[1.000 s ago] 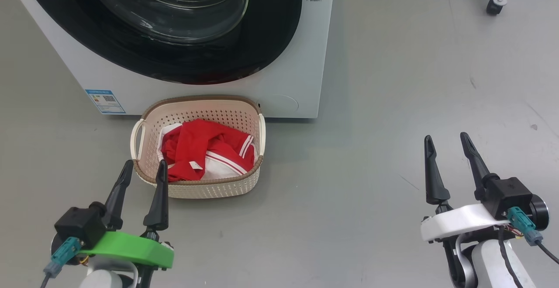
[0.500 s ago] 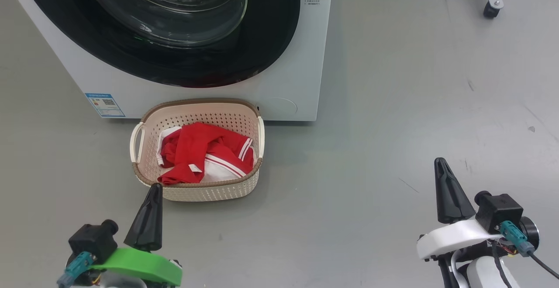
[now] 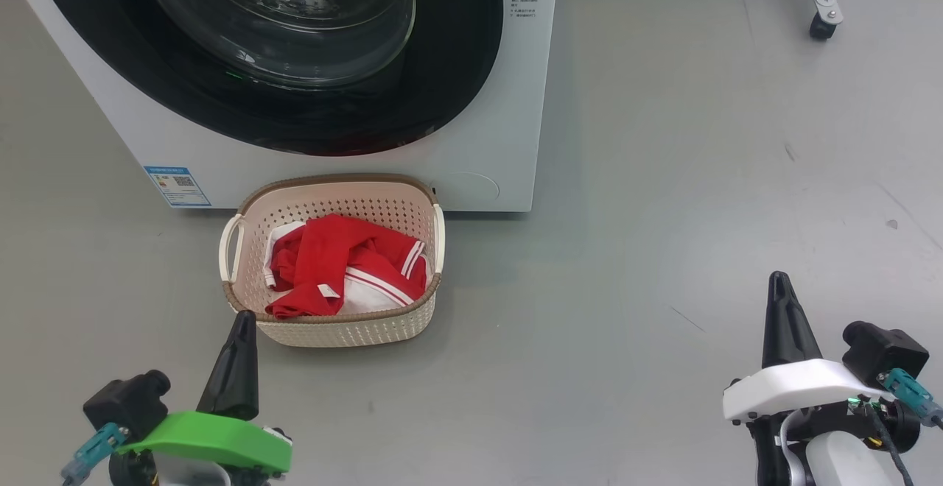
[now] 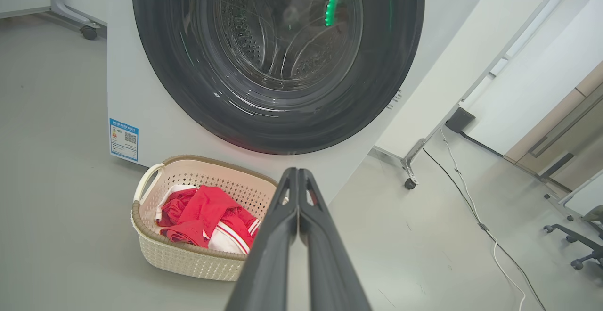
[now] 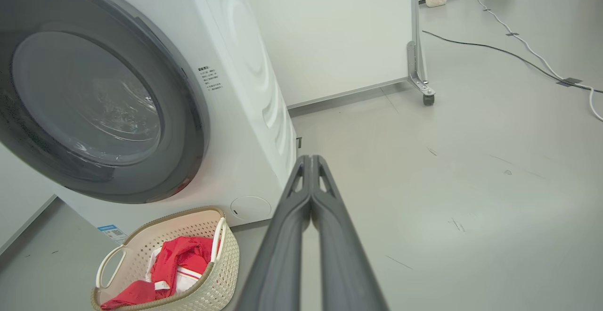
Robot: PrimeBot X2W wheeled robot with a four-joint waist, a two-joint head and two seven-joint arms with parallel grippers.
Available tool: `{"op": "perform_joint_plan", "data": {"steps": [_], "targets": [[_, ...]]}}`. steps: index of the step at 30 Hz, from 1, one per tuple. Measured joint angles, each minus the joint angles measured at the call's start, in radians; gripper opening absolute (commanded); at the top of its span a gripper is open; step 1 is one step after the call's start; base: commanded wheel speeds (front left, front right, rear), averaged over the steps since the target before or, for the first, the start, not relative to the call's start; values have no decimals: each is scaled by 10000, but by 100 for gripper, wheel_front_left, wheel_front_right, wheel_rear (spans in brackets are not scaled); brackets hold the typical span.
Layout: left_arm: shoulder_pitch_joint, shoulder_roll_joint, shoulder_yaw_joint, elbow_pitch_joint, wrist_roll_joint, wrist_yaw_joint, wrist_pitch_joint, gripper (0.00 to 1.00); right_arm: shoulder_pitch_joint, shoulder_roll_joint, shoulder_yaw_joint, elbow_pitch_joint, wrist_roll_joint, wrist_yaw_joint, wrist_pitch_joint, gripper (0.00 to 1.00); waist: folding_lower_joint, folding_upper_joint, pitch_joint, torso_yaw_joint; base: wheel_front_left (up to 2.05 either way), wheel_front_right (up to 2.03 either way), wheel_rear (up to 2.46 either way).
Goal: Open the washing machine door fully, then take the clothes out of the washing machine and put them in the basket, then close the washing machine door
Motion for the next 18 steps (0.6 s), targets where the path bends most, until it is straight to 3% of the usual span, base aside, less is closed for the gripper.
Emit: {"op": "perform_joint_plan", "data": {"steps": [18], "targets": [[0,-4,458,13,-2073,0,612,0,-5,-12,-453,73,2631,255,671,0,0,0,-183,-47,0,0,0]]}}
